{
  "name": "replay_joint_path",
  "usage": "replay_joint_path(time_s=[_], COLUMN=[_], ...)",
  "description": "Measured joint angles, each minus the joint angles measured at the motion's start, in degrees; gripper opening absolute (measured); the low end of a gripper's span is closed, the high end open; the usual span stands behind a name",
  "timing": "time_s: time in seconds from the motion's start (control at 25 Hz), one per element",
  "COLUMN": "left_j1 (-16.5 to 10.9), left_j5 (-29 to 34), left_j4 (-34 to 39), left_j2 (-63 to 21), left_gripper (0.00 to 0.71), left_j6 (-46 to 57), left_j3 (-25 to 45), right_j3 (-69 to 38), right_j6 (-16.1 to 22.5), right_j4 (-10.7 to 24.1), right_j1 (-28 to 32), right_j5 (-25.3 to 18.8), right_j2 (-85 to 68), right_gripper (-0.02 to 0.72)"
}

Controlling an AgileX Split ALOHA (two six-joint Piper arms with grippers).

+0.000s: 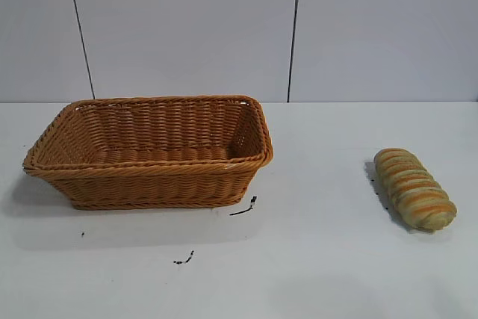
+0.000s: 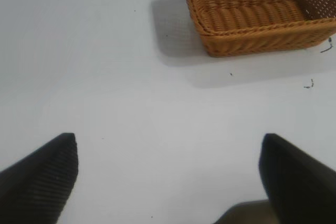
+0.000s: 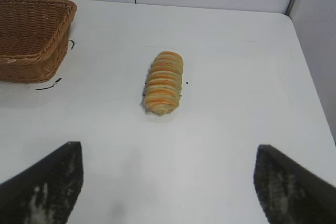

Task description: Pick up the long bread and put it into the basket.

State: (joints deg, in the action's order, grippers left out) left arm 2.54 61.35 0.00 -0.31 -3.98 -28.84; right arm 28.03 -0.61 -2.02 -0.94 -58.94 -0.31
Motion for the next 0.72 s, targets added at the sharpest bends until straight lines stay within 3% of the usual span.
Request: replay_joint_path(time_s=[0.28,0.72], left_j1=[0.0,0.0], left_j5=[0.0,0.0], left_j4=[0.0,0.0], left_j2=[0.0,0.0], left_gripper=[0.696,0.696], left_j6=[0.0,0.0], left_j3=[0.0,0.0], right_j3=[2.3,14.8], right_j6=[0.0,1.3], right_j4=[0.2,0.4], right_j1=[0.0,0.0], right_j5=[0.5,5.9], right_j2=[9.1,49.3], right_gripper=[0.687,0.693])
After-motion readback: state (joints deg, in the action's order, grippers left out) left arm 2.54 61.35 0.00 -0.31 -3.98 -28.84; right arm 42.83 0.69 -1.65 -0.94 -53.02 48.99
